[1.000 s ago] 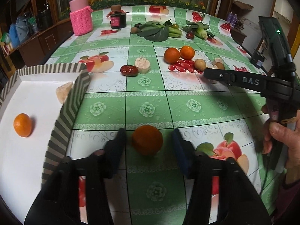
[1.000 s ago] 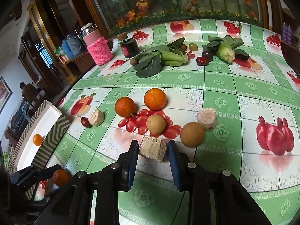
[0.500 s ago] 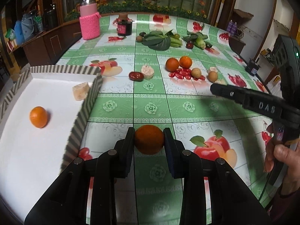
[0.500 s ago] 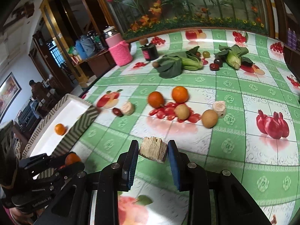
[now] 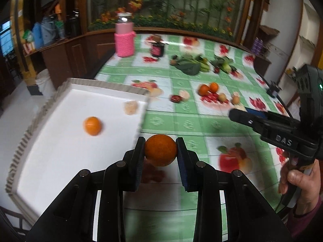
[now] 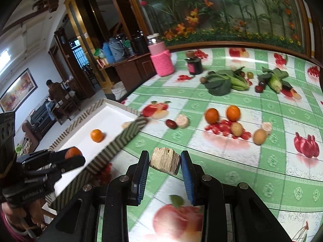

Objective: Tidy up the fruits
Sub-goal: 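Carry the orange and chunk into the white tray and release both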

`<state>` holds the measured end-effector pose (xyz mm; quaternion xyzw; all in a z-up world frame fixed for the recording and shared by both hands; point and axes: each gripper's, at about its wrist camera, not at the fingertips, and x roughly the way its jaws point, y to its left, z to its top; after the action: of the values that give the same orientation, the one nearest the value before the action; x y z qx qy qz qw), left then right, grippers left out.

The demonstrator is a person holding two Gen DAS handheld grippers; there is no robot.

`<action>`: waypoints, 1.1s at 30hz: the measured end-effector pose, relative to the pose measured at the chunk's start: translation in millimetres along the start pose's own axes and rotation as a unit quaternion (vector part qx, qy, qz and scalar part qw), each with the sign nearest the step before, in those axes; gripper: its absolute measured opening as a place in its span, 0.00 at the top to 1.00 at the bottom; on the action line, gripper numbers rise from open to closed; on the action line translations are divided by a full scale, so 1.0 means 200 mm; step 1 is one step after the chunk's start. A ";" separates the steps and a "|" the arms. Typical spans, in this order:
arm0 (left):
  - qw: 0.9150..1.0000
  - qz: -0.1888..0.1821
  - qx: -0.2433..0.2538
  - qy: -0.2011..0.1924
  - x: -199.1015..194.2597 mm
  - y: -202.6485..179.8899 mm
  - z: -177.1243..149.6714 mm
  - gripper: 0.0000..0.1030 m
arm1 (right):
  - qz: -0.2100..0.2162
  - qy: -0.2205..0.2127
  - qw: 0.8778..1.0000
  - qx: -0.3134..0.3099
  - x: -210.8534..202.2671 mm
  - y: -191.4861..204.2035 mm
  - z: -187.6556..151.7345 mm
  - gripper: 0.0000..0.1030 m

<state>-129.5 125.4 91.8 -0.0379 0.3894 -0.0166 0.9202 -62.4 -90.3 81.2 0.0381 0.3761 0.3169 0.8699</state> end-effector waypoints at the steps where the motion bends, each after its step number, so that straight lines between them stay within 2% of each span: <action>1: 1.000 0.005 -0.003 -0.004 -0.02 0.03 0.00 0.71 | 0.004 0.001 1.000 -0.004 0.01 0.03 0.00 0.70; 7: 0.998 0.048 -0.023 -0.018 -0.10 0.25 0.02 0.71 | 0.019 0.008 0.999 -0.030 0.06 0.18 0.02 0.70; 12: 0.997 0.059 -0.042 -0.011 -0.09 0.38 0.01 0.71 | 0.029 0.017 0.998 -0.053 0.13 0.30 0.04 0.70; 33: 0.990 0.120 -0.067 0.005 0.04 0.60 -0.04 0.71 | 0.071 0.055 0.992 -0.091 0.39 0.57 0.08 0.70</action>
<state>-129.0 243.2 71.2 -0.0523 0.3959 0.1201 0.9089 -71.0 47.9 79.0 -0.0323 0.3892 0.4129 0.8228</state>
